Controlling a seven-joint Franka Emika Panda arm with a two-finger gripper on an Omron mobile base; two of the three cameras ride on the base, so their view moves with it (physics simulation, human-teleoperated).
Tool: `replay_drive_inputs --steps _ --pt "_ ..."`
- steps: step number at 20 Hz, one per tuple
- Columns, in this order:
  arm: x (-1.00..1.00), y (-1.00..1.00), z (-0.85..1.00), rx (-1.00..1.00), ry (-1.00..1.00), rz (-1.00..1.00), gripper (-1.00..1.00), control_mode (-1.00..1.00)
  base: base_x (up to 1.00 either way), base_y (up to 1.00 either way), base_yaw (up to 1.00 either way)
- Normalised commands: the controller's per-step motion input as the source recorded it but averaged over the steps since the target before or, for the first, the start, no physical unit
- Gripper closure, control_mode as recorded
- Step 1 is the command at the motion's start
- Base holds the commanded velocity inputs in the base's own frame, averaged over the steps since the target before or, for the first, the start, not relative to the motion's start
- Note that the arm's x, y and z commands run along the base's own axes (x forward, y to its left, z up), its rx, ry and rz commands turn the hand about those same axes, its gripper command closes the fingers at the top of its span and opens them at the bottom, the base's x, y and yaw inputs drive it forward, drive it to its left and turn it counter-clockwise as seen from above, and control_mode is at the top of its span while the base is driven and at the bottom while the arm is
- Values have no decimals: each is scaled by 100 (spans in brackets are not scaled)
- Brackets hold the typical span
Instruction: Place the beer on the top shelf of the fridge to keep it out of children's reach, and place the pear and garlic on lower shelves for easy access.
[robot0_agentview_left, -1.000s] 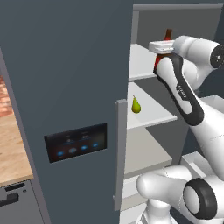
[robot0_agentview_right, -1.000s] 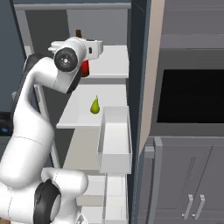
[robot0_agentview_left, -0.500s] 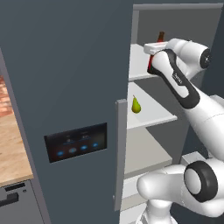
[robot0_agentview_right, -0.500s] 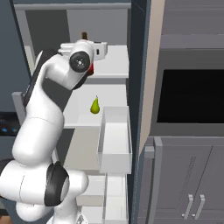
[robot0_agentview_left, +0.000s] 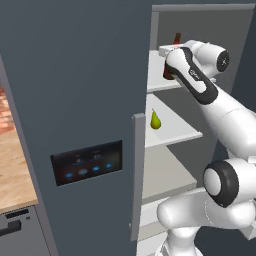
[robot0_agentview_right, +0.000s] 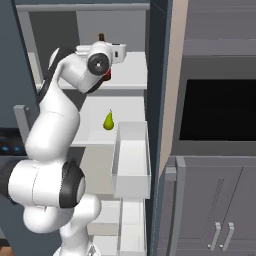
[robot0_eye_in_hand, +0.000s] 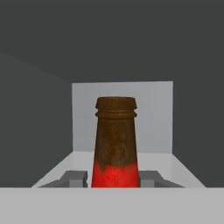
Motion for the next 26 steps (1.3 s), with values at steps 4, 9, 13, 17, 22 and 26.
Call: replay_drive_inputs --steps 4,9,13,17,22,26 --pt "49 0 0 0 0 0 100 -100 0 0 0" --pt "51 0 0 0 0 0 -100 -100 0 0 0" --pt "50 0 0 0 0 0 -100 -100 0 0 0" --pt "40 0 0 0 0 0 -100 -100 0 0 0" --pt "23 0 0 0 0 0 -100 -100 0 0 0" --pt "-2 0 1 -1 0 0 -100 -100 0 0 0"
